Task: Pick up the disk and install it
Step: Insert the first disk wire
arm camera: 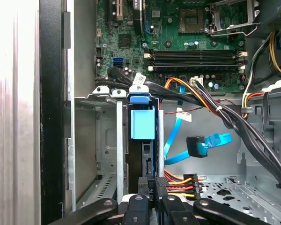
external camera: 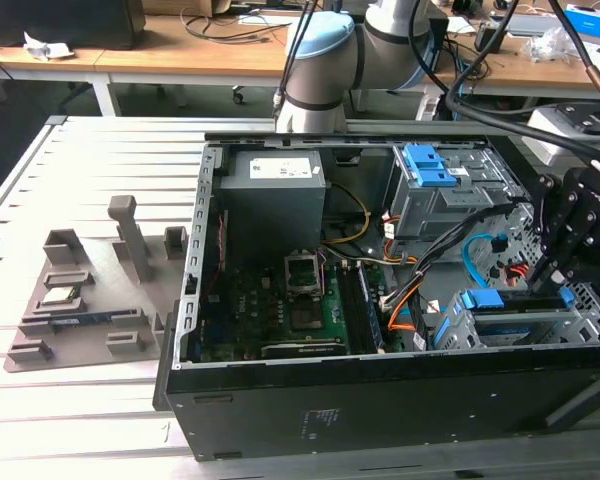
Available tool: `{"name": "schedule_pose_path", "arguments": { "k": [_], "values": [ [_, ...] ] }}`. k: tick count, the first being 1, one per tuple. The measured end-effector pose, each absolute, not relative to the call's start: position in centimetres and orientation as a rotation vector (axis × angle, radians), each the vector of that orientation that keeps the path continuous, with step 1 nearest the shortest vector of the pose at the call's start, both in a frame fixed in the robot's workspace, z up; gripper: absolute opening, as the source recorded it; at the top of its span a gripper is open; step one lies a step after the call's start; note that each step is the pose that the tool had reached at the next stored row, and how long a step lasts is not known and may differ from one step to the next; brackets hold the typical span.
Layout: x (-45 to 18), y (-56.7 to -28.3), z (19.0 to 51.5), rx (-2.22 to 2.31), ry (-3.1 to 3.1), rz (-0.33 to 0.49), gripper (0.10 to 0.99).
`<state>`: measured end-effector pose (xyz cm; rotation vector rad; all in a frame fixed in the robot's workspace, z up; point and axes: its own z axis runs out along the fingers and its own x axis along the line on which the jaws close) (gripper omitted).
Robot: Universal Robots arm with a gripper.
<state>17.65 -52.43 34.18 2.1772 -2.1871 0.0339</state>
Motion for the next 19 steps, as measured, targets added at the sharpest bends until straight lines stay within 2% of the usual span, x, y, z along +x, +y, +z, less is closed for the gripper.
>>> {"name": "schedule_pose_path", "arguments": {
  "k": [19],
  "values": [
    [17.91,-52.47,33.54,2.175,-2.190,0.033,0.173]
  ]
}}
